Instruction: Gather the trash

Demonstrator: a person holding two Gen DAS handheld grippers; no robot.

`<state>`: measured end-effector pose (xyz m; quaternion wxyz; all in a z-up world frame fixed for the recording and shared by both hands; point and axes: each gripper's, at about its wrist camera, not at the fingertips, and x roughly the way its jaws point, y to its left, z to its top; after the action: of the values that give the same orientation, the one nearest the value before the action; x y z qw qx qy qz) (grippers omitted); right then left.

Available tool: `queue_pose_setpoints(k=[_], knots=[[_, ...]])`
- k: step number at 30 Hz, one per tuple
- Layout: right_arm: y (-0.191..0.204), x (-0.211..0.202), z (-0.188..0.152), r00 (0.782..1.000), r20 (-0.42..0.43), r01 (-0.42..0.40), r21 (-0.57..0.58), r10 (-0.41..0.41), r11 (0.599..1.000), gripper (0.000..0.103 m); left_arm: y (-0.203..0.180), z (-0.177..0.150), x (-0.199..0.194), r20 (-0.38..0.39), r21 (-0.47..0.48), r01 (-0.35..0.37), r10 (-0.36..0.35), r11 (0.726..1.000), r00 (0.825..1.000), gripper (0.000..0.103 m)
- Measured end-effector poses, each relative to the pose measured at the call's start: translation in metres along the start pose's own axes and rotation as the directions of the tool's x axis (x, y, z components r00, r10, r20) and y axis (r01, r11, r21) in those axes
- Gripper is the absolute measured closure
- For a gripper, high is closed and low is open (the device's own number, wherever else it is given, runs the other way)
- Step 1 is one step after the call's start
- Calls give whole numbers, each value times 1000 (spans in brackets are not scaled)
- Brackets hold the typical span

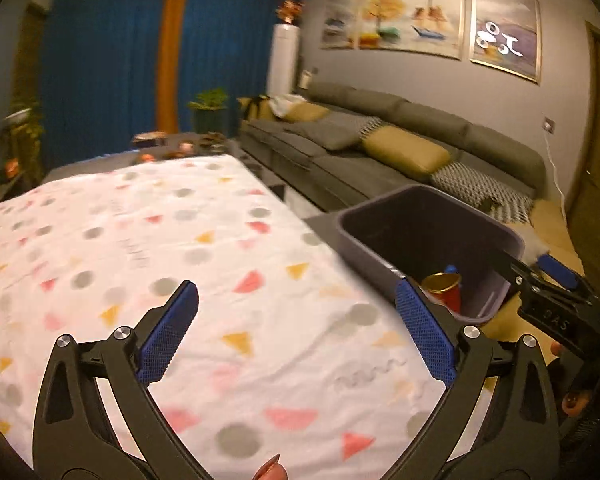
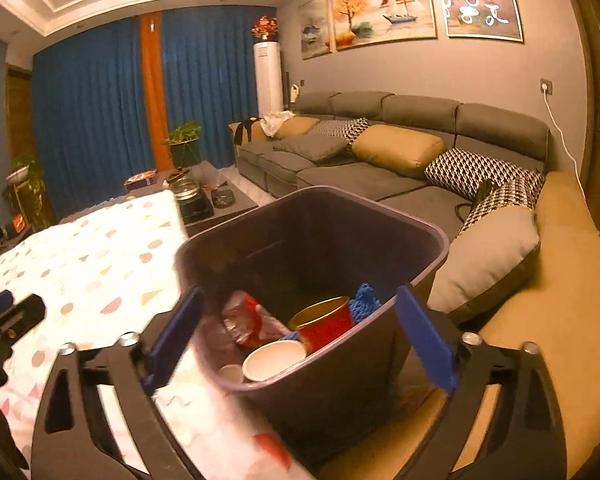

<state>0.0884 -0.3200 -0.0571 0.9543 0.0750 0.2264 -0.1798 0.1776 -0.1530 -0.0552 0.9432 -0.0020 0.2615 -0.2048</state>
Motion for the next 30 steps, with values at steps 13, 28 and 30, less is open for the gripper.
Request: queue_pose_setpoints(k=[13,28,30], knots=[[50,-59,-9,997,53,-53,-48,56,997,6,50,-29,-93,57,-65,-184,188,981,980,6],[89,-110,-19,988,95,-114,-105,124,988,6,72,-39,-156,102,-123,-218,231,968,968,6],[92,-113,-20,987,97,-115,-109,126,987,6,74,-40,-160,105,-128,-217,230,968,967,6]])
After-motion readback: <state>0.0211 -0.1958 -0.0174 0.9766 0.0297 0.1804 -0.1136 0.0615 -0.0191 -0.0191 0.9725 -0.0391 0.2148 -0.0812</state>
